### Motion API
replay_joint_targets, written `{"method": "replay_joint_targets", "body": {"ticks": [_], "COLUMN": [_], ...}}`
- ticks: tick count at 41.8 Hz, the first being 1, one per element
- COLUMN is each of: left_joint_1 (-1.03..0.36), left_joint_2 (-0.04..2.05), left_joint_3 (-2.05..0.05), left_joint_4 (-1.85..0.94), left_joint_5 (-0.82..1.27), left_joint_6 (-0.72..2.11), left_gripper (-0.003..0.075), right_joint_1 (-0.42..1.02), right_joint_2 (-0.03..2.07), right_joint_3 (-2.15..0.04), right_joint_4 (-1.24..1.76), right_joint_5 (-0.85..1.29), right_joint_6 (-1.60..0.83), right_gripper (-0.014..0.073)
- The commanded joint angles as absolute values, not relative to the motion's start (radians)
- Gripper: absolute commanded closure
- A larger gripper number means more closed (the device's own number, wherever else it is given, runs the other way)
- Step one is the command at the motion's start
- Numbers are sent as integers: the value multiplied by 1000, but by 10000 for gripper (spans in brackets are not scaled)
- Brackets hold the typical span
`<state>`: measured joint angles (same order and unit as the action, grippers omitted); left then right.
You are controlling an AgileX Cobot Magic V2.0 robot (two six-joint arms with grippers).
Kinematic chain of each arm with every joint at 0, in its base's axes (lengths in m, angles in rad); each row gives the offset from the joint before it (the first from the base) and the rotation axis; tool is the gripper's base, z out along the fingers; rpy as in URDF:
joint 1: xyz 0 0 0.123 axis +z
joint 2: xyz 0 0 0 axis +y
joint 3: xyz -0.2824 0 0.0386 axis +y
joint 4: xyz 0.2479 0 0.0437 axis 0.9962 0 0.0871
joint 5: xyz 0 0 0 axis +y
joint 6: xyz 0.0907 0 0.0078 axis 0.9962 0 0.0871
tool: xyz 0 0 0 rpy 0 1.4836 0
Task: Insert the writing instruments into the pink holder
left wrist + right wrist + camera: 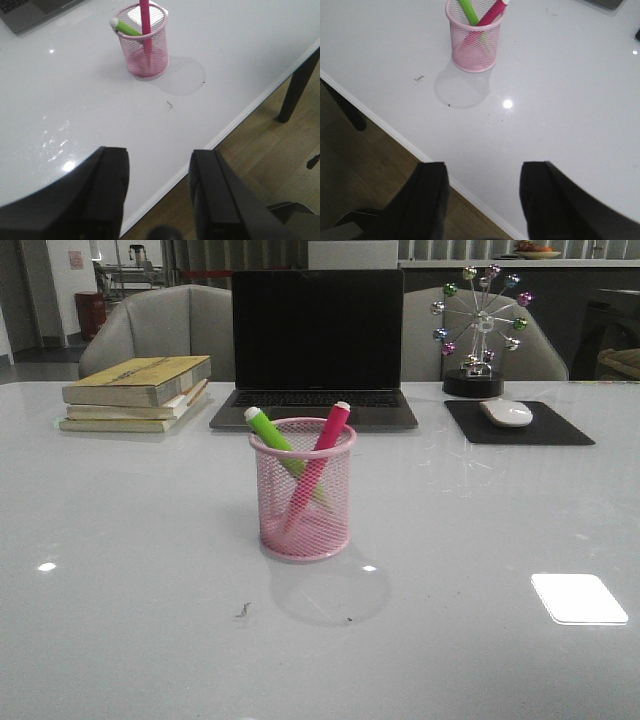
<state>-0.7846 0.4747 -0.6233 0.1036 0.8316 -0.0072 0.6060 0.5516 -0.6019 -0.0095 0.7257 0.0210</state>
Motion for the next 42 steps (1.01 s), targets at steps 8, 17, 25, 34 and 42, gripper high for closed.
{"method": "replay_joint_targets", "body": {"ticks": [8,17,25,34,42], "left_joint_1": [-792,-792,-792,-792,-792], "left_joint_2": [479,479,479,479,468], "left_joint_3": [-651,-651,-651,-651,-648], "left_joint_4": [150,150,150,150,150], "left_joint_5": [773,780,780,780,778], "left_joint_6": [-75,-75,-75,-75,-75], "left_gripper": [531,629,629,629,629], "right_joint_1": [607,607,607,607,607], "right_joint_2": [553,553,553,553,553], "right_joint_3": [-629,-629,-629,-629,-629], "right_joint_4": [-24,-24,-24,-24,-24], "right_joint_5": [666,668,673,673,673], "right_joint_6": [20,20,20,20,20], "right_gripper": [297,536,568,568,568]}}
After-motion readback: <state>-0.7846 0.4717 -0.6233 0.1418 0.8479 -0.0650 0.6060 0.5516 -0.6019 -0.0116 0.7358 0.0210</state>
